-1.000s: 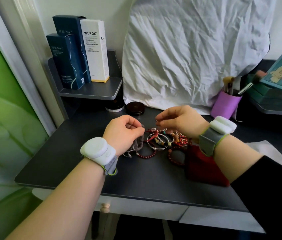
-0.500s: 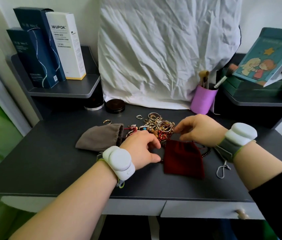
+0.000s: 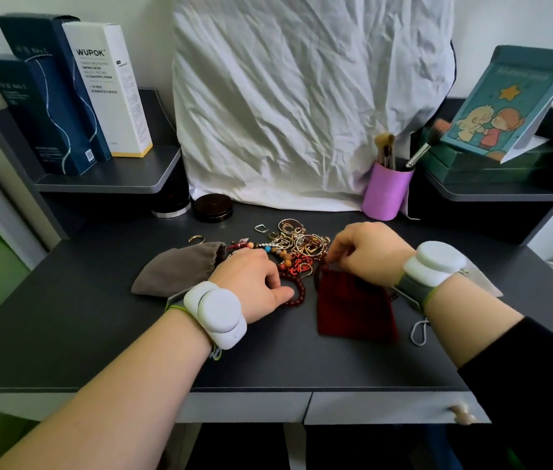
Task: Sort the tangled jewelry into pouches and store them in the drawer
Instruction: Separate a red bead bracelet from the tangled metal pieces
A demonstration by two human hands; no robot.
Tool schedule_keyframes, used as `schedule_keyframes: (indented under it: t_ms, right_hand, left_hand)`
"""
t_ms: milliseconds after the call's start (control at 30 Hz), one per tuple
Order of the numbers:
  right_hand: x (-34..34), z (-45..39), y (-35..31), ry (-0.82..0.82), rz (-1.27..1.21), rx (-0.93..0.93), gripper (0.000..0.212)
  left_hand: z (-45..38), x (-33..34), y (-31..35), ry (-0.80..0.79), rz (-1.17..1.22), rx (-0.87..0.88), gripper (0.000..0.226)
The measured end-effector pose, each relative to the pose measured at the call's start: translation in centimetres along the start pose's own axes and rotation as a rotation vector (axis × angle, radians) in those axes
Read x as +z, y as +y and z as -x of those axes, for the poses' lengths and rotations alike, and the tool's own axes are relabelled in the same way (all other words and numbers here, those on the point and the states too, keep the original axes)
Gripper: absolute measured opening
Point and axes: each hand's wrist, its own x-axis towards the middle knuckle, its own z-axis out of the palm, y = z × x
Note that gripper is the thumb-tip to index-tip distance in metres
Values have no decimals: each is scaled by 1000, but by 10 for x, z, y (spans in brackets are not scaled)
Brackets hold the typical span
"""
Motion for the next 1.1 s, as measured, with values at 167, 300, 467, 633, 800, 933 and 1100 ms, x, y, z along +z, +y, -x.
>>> schedule_keyframes:
  t_ms: [167, 300, 467, 633, 800, 933, 1100]
  right_hand:
    - [16, -12, -22, 12, -4, -182, 15]
    - [30, -23, -26, -41, 62, -169, 22]
    - [32, -32, -24, -56, 46, -158, 10]
    - [17, -34, -18, 35, -322, -78, 8]
    - [-2, -39, -17, -6, -856, -77, 7]
    - [-12, -50, -18, 29, -990, -102, 12]
    - [-12, -63, -14, 91, -1026, -102, 11]
  left_hand:
    - [-5, 1, -1, 34, 6, -30, 16]
    - [-9, 0, -4, 18, 6, -52, 12]
    - [-12, 0, -5, 35, 34, -84, 10]
    - [-18, 0, -5, 140, 335, -141, 10]
    - [-34, -6, 0, 254, 770, -191, 13]
    - [-50, -14, 6, 179, 1045, -192, 15]
    - [-67, -15, 11, 154, 1160, -165, 5]
